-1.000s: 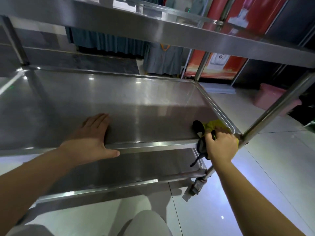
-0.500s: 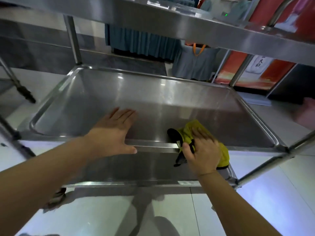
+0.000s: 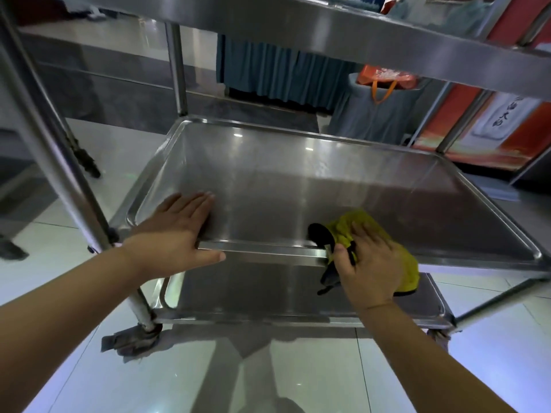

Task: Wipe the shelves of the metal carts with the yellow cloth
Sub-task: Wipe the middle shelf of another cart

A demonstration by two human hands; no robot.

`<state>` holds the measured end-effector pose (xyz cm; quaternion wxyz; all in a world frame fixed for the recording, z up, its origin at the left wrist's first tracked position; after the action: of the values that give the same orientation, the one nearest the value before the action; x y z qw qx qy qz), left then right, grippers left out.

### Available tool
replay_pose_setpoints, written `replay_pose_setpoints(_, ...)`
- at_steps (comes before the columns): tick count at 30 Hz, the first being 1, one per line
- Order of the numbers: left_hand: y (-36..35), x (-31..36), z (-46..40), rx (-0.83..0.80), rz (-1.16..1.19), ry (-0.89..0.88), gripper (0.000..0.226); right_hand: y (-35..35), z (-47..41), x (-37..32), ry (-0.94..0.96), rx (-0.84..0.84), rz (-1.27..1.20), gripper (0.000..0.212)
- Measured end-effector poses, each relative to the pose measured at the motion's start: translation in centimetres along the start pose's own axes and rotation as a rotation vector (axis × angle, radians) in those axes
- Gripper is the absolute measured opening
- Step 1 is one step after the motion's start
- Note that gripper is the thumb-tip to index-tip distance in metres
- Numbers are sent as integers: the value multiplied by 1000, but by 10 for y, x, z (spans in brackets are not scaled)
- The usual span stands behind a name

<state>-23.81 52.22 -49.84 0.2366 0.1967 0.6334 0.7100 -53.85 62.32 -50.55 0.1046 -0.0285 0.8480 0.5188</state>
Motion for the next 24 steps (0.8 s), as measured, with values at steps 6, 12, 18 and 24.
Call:
replay_pose_setpoints(6,0,-2,1,-7,-8,15,118,-35,-11,-95,83,-211,13,50)
replay_pose_setpoints(12,0,-5,1,-60,8,42,127,-42,-20,-137,151,-334,50,59)
replay_pose_setpoints(18,5,0,3,-81,-4,61,134,-24,-20,-75,111,-414,81,79)
replay_pose_setpoints(24,6,7,8,-83,15,83,122,11,-27,31,-141,-578,181,70)
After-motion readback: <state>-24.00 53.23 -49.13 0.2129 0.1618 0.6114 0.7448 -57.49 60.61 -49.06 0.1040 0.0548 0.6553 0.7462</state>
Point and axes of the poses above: each hand's wrist, its own z-axis away from the middle knuckle, its own y-axis out of the back of the hand, x = y × z, the point moved 4 cm from there along -z, towards the middle knuckle, and after that the axes turned 13 degrees about -x, right-handed, at the moved point
